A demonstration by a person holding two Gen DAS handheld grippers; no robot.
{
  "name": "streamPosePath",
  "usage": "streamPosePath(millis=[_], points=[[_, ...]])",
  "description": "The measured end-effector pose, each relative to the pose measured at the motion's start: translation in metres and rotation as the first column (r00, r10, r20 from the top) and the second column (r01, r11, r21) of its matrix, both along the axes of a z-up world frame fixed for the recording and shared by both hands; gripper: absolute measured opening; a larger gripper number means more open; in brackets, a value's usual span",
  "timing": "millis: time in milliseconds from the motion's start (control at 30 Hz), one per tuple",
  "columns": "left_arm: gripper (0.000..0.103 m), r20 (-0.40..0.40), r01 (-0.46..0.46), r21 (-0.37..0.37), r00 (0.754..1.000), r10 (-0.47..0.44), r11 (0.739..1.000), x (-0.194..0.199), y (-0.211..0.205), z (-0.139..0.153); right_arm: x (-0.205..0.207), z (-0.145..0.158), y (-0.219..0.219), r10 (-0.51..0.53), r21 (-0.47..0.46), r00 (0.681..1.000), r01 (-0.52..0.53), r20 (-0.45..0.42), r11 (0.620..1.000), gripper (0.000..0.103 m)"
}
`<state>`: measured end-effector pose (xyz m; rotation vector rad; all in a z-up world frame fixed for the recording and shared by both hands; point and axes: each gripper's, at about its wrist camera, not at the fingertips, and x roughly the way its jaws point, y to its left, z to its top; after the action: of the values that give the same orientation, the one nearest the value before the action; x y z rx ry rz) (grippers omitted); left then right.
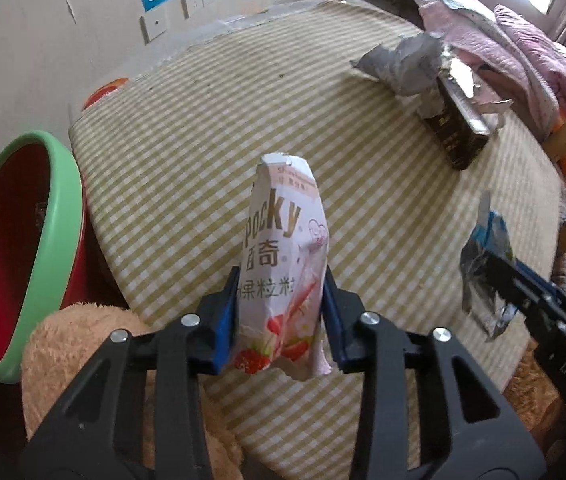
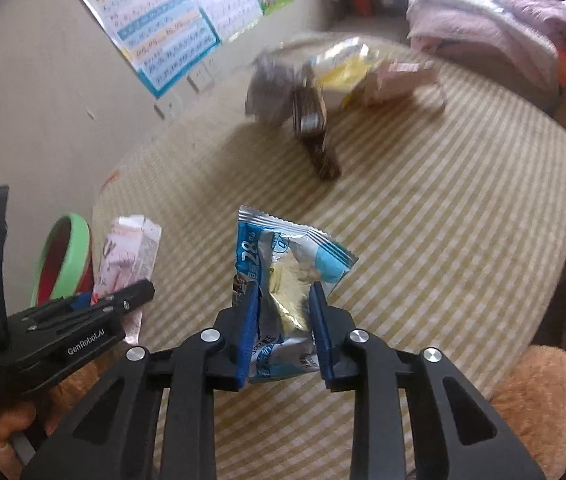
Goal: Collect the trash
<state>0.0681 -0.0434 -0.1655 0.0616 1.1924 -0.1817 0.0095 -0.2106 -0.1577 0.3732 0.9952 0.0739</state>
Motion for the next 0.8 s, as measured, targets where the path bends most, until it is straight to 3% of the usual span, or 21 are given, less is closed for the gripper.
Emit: streamPosePath(millis=[467, 800], points=[[0.037, 0.100, 0.009, -0.070, 0.995, -0.002, 0.998, -0.010, 0.015, 0.053, -0.015, 0.063, 0.020, 0.038, -0.065, 0.993, -0.031, 0.115, 0.997, 0.026], [0.037, 0.192, -0.003, -0.040, 0.981, 0.010, 0.999, -0.016, 0.031, 0.072, -0.018, 0.091, 0.044, 0.080, -0.104, 0.984, -0.064, 0.156, 0.993, 0.027]])
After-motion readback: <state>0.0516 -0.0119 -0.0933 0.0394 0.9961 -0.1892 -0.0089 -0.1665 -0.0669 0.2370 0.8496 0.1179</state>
